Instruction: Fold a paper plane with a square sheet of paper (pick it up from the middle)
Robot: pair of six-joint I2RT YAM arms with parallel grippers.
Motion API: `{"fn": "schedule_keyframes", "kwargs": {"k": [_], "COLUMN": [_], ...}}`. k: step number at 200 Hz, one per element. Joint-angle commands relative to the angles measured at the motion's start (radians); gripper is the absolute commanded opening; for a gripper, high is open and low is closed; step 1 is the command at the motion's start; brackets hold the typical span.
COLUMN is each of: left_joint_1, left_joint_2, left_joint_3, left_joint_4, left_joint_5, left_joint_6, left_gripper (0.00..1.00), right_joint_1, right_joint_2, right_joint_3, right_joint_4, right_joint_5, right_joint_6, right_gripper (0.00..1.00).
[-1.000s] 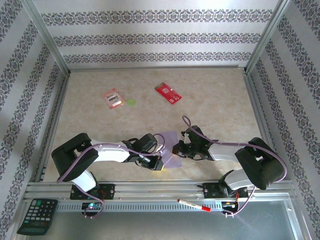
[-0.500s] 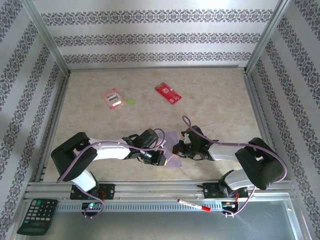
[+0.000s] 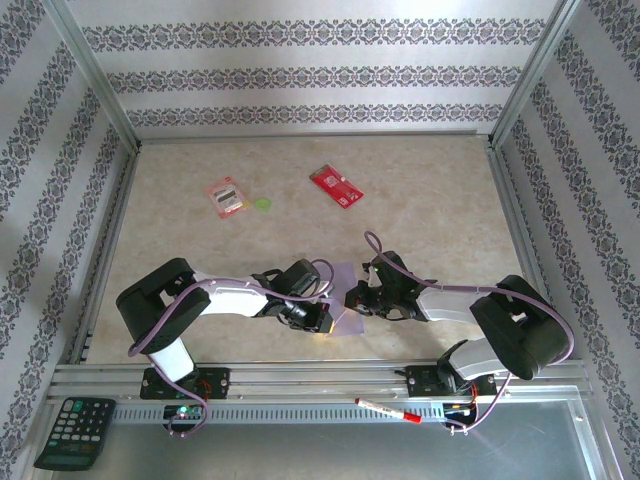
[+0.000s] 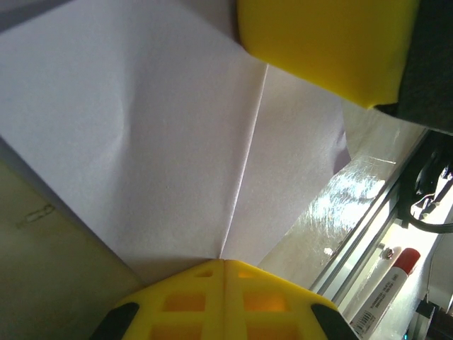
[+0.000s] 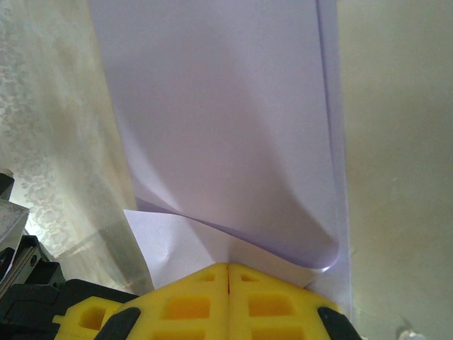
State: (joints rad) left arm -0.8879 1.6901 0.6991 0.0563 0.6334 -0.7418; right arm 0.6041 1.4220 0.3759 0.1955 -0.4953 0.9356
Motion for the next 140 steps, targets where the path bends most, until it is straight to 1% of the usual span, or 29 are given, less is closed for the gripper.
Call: {"fn": "schedule_keyframes", "kwargs": {"k": [1, 14, 49, 63, 83, 109, 140], "left_joint_1": [0.009, 0.009, 0.010, 0.010, 0.010, 0.010, 0.010], "left_joint_2": [0.024, 0.019, 0.006, 0.004, 0.008, 0.006, 0.003], "left_joint_3": [-0.043, -0.061, -0.101, -0.102, -0.094, -0.090, -0.086], "left_joint_4": [0.002, -0.003, -0.018, -0.031, -0.041, -0.051, -0.062], "left_joint_5": [-0.017, -0.028, -0.050, -0.052, -0.053, -0.053, -0.053], "left_joint_6": [0.018, 0.016, 0.022, 0.032, 0.041, 0.047, 0.054], "left_gripper": [0.00, 0.00, 0.00, 0.00, 0.00, 0.00, 0.00], "right_joint_1": [-0.004, -0.003, -0.002, 0.014, 0.065, 0.134, 0.196], "right_joint_2": [0.028, 0.010, -0.101, -0.151, -0.204, -0.233, -0.195], "right_joint_3": [-0.040, -0.038, 0.016, 0.018, 0.012, -0.013, -0.022], "right_joint_4": [-0.187, -0.187, -0.193, -0.194, -0.188, -0.170, -0.120], "right_joint_5": [0.071, 0.058, 0.034, 0.036, 0.056, 0.109, 0.144], "right_joint_6": [-0.014, -0.008, 0.017, 0.035, 0.064, 0.122, 0.169], "right_gripper": [0.00, 0.00, 0.09, 0.11, 0.13, 0.11, 0.05]}}
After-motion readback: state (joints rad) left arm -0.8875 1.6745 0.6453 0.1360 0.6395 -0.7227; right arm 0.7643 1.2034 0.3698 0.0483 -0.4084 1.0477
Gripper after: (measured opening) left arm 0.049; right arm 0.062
